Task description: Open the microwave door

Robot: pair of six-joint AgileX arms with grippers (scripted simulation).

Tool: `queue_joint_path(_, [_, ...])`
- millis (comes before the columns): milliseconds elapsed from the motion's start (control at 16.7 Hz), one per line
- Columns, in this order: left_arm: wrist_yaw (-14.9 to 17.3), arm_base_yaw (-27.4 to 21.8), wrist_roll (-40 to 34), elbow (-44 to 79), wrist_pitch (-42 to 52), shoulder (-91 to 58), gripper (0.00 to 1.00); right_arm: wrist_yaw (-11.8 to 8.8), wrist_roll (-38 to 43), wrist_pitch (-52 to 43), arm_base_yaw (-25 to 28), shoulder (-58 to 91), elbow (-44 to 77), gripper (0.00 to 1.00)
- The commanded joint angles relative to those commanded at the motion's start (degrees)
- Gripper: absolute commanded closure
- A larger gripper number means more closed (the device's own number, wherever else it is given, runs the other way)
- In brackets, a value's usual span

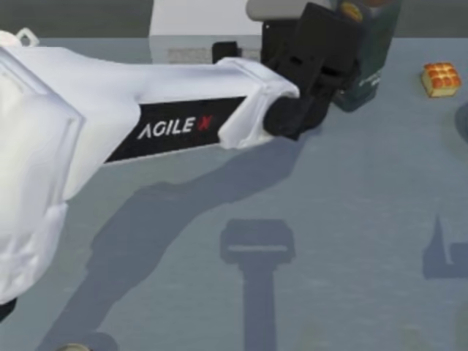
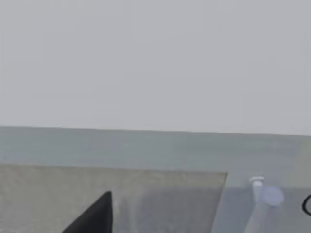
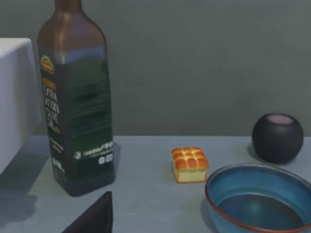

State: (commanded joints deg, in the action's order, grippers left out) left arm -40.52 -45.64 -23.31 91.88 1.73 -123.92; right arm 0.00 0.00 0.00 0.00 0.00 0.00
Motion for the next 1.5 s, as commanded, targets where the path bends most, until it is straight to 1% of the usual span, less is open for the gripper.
queue_joint_path(240, [2.79,3.22,2.27,6.31,-1.72,-6.64,0.00,0.00,0.00,0.00,0.00,0.00,0.00,0.00])
queue_joint_path(540, [3.21,3.70,2.60,7.17,-1.96,-7.51,0.00,0.00,0.00,0.00,0.00,0.00,0.00,0.00])
queue_joint_path(1320, [3.21,3.70,2.60,7.17,-1.96,-7.51,0.98,0.00,0.00,0.00,0.00,0.00,0.00,0.00])
queue_joint_path(1380, [3.21,3.70,2.60,7.17,-1.96,-7.51,1.00,0.00,0.00,0.00,0.00,0.00,0.00,0.00])
queue_joint_path(1500, [3.21,3.70,2.60,7.17,-1.96,-7.51,1.00,0.00,0.00,0.00,0.00,0.00,0.00,0.00])
